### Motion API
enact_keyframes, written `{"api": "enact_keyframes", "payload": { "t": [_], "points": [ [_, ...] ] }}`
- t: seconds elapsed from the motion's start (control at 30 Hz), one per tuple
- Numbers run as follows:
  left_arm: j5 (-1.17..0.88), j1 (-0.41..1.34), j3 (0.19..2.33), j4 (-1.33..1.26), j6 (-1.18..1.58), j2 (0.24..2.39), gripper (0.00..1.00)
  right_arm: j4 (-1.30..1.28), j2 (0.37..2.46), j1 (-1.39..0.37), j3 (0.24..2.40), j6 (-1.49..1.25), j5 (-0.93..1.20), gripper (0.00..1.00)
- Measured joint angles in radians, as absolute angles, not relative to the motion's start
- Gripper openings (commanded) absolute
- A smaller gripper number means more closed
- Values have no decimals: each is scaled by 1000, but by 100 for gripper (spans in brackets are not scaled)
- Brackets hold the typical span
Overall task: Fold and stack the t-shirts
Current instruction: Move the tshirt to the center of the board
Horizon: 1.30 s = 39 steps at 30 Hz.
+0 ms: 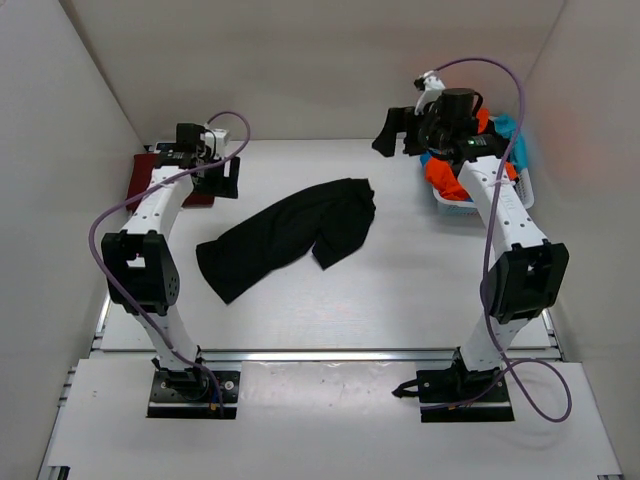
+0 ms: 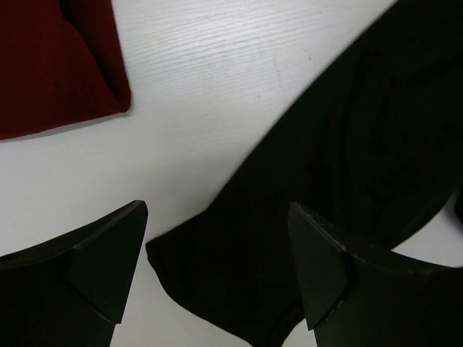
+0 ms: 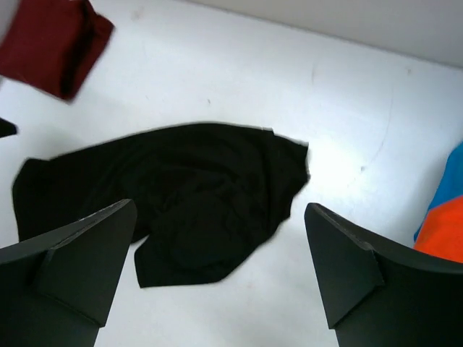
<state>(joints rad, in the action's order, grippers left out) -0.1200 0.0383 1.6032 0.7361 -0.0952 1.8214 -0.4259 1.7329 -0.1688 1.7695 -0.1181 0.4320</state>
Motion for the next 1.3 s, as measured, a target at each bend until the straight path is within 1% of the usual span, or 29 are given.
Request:
{"api": "enact_keyframes", "payload": {
  "t": [0.03,0.07,0.17,0.23,0.3,0.33,0.37,0.47,0.57,0.6,0.7,0.77,0.87,0.93,1.1,1.17,1.2,1.23,1.27,1.3],
  "points": [
    [-121,47,1601,746,-113,1814,89,-458,1737,-176,1766,-109,415,100],
    [-124,58,1593,755,-131,1802,87,-482,1740,-189,1766,-98,387,99],
    [-146,88,1531,788,-185,1750,87,-480,1728,-240,1745,-99,347,95],
    [-147,107,1471,832,-215,1717,84,-493,1714,-284,1700,-108,323,93],
    [-140,115,1414,886,-233,1703,76,-502,1713,-337,1644,-109,290,93],
    [-137,115,1383,916,-242,1702,75,-510,1718,-368,1608,-108,274,93],
    [-138,114,1351,946,-254,1702,76,-524,1726,-402,1576,-108,261,93],
    [-104,126,1239,1001,-289,1691,77,-564,1779,-494,1513,-110,229,87],
    [13,219,1104,991,-312,1647,80,-594,1843,-546,1489,-126,222,85],
    [55,271,1061,983,-318,1626,82,-601,1861,-548,1488,-131,217,84],
    [123,367,987,954,-323,1588,81,-603,1905,-522,1492,-146,210,78],
    [160,348,977,933,-313,1591,79,-600,1937,-494,1507,-160,216,77],
    [208,269,977,887,-292,1604,78,-585,1991,-469,1539,-177,224,78],
    [234,228,977,867,-287,1612,77,-575,2013,-470,1544,-184,234,81],
    [245,256,949,836,-287,1614,76,-576,2037,-499,1545,-191,255,82],
    [239,274,933,832,-287,1614,76,-575,2037,-507,1545,-191,253,81],
    [239,282,925,828,-287,1615,75,-575,2037,-511,1545,-191,250,77],
    [242,288,917,824,-287,1617,74,-576,2037,-514,1545,-192,248,67],
    [248,291,910,816,-286,1620,71,-576,2040,-516,1545,-195,242,56],
    [253,292,908,812,-286,1626,70,-579,2042,-516,1549,-199,235,51]
  ]
}}
